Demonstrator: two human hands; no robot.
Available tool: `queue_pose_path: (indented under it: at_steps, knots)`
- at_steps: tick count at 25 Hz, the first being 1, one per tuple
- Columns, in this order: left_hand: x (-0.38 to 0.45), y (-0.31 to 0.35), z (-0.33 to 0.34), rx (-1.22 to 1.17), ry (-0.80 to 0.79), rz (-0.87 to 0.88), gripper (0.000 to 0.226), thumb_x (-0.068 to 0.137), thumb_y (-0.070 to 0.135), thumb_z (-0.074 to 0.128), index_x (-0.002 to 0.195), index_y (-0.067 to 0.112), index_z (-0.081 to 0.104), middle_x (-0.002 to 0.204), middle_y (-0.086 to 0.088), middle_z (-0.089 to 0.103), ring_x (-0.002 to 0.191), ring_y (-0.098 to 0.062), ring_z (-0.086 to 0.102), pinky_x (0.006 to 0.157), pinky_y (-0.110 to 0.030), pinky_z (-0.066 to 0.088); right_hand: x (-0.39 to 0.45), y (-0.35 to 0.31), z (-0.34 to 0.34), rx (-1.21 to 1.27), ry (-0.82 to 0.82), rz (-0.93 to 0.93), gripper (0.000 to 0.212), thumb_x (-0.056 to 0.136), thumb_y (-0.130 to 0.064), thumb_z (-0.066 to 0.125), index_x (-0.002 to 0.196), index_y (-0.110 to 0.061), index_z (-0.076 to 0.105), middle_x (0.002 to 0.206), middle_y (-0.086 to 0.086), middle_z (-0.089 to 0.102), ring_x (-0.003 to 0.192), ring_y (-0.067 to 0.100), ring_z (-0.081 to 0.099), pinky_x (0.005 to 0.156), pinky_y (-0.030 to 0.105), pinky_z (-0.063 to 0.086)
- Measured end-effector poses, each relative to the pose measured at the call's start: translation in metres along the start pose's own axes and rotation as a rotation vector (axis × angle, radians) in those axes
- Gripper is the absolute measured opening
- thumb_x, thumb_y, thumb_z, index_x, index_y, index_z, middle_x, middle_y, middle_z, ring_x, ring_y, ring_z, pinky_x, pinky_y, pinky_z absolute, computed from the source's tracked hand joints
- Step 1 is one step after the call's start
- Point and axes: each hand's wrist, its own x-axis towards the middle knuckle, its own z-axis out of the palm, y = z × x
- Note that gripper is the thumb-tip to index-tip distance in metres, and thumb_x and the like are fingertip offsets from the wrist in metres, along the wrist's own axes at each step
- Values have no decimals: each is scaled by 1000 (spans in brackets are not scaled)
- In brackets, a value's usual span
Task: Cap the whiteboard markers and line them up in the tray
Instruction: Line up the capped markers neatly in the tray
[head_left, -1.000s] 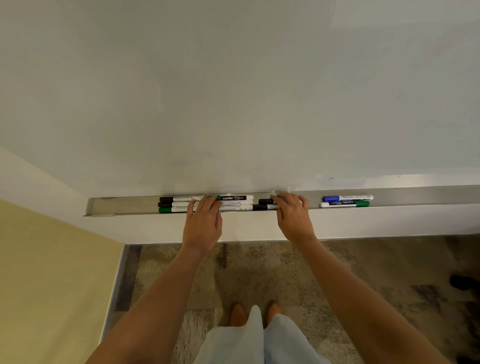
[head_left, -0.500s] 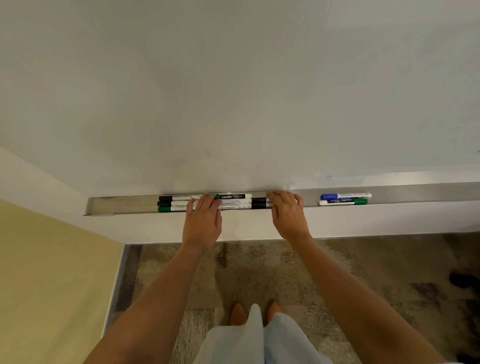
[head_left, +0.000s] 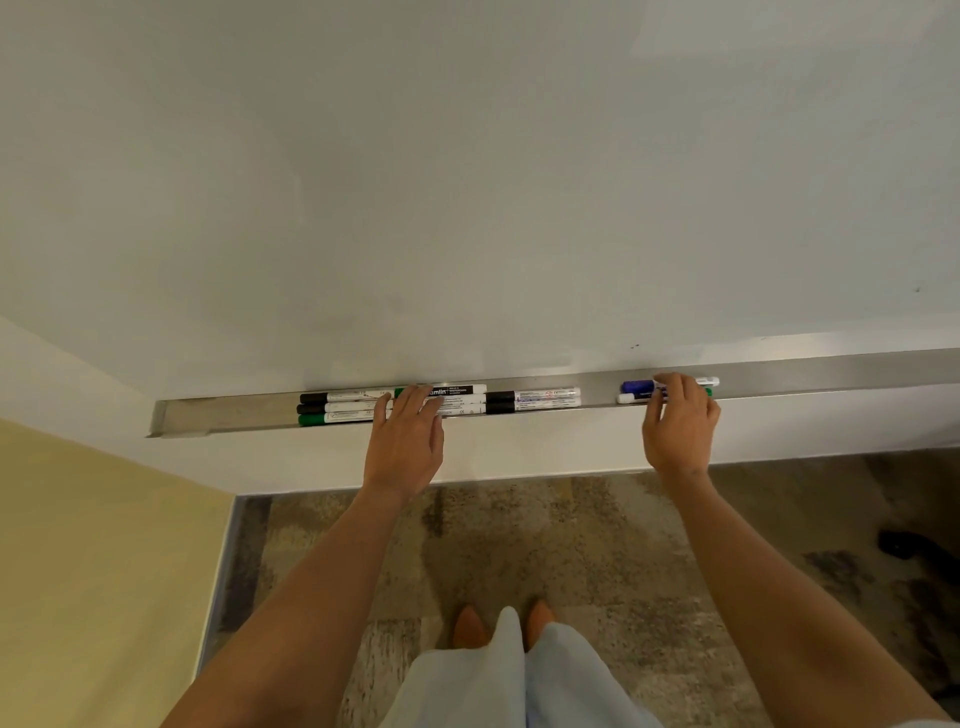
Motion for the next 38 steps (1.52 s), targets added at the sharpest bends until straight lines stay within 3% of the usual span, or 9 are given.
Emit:
queue_pose_path:
  at_steps: [7,13,20,27,34,38]
  knots:
    - [3,16,1,-34,14,26,33,97,22,45,126,18,60,137,-2,54,131,-20,45,115,-45,24,-6,10,-2,-90,-95,-123,32,99,-15,47,128,-12,58,126,7,60,118,24,53,106,45,31]
    - [2,19,0,-26,19,34,32,97,22,45,125,18,61,137,-1,55,131,-20,46,115,-45,25,2,-13,3,-76,-134,-204,31,98,-15,49,126,-12,61,127,6,61,119,26,52,103,44,32]
    - [-1,12,0,-2,11,12,32,98,23,44,125,18,61,138,0,55,132,-18,45,115,-43,23,9,-38,10,-45,-182,-302,25,91,-6,61,115,-4,68,115,13,68,104,34,61,92,47,48]
    - [-8,3,0,-7,26,-16,32,98,22,44,124,18,62,137,-2,56,132,-19,46,116,-43,21,21,-64,9,-69,-268,-374,6,88,-7,67,91,-4,70,87,14,70,78,32,64,62,35,51]
    - [-11,-3,-1,-27,31,-20,32,98,22,43,123,18,61,135,-2,56,131,-20,46,116,-45,22,18,-95,17,-127,-463,-421,28,88,-1,65,115,-8,67,112,11,64,99,29,62,78,40,56]
    - [-11,-8,-2,-32,44,-18,30,98,21,44,121,17,63,133,-2,57,129,-20,47,115,-46,24,14,-105,20,-132,-488,-430,31,89,1,61,118,-9,66,116,10,61,103,29,59,75,41,55]
